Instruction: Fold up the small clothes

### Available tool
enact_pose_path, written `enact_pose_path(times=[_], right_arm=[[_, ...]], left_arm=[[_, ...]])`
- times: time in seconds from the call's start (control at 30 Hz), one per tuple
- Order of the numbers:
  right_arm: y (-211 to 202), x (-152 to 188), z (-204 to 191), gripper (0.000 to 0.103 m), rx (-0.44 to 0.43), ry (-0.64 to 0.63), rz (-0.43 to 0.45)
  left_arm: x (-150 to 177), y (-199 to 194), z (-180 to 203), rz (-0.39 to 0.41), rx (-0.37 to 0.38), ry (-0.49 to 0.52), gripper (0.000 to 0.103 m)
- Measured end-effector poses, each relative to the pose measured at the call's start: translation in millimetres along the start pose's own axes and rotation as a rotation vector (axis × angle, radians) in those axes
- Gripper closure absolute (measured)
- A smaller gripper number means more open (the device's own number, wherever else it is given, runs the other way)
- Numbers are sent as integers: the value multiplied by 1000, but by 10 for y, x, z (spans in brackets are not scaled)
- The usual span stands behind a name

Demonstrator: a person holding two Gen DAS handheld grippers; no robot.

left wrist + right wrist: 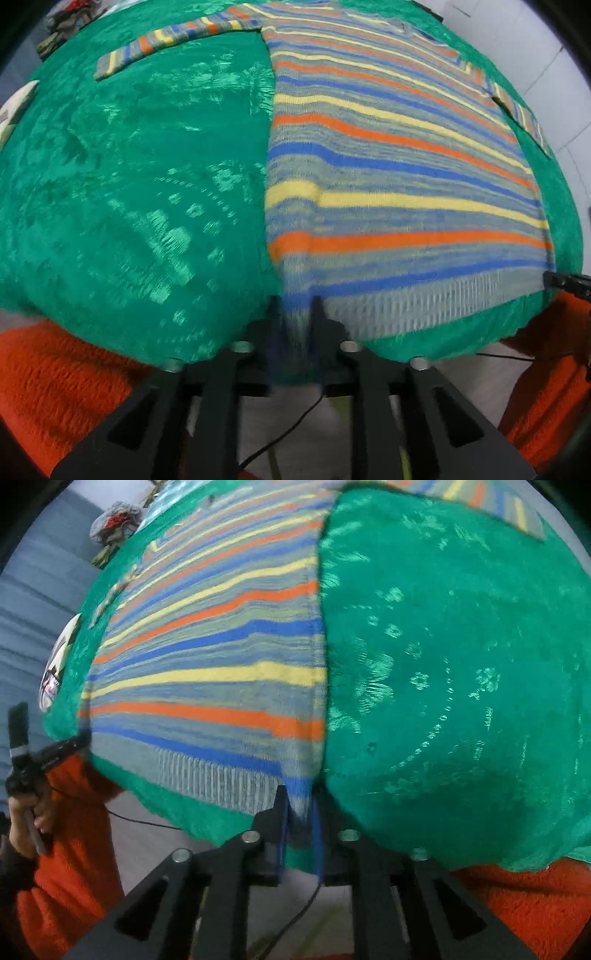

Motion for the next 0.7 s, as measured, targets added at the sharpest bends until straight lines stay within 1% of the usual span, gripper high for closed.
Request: enact_pose_path(times=[0.03, 0.07, 0.1, 0.17, 0.2, 0.23, 0.27, 0.3, 0.33, 0.4, 0.43, 0.5, 0.53, 0.57, 0.6, 0.67, 0.7], right_arm=[[-50, 31, 9, 69, 19, -4, 8], [-157, 71, -9, 56, 66, -14, 40], [-266, 102, -30, 53, 109, -27, 83], [-576, 139, -89, 52, 216, -49, 219], [-666, 131, -97, 51, 234, -52, 257], [-767, 112, -140, 49, 245, -54, 308], [-877, 62, -200, 46, 240, -60, 372], [-929, 14, -264, 44, 225, -67, 419], [-956, -56, -322, 40, 203, -75, 458], [-895, -209, -486, 39, 166, -95, 500], [-835, -300, -569, 39, 138, -110, 536], [-715, -448, -677, 39, 122, -116, 582], [-628, -513, -718, 39, 121, -118, 596], [-524, -578, -748, 39, 120, -124, 603], [-424, -623, -774, 39, 117, -129, 605], [-209, -713, -764, 39, 135, -140, 601], [-126, -761, -760, 39, 158, -144, 602]], left_arm=[[35, -36, -10, -6, -25, -4, 45], [89, -164, -37, 6, -77, -19, 40], [141, -279, -75, 30, -99, -31, 39], [183, -515, -127, 86, -127, -63, 36], [164, -647, -143, 122, -143, -80, 32], [148, -738, -156, 151, -149, -86, 27], [41, -828, -102, 196, -145, -75, 25], [-59, -840, -31, 220, -135, -58, 18], [-127, -847, 31, 246, -129, -38, 16], [-396, -761, 253, 314, -133, 16, 15], [-459, -700, 313, 333, -129, 35, 15], [-798, -453, 500, 351, -102, 59, 15], [-892, -367, 541, 358, -97, 58, 15], [-1084, -211, 587, 366, -105, 48, 15], [-1175, -107, 579, 369, -112, 36, 15], [-1358, 106, 572, 371, -120, 2, 15], [-1462, 245, 550, 362, -128, -12, 15]])
Point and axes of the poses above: each gripper's, at about its wrist camera, not at the fingertips, and y roughly the way its jaws point, z to its right, x to its underside, the point moved 1 cm from there along y, roughly the way its jaws point, and after that the axes turned 9 degrees about y, right-handed, at the moved point
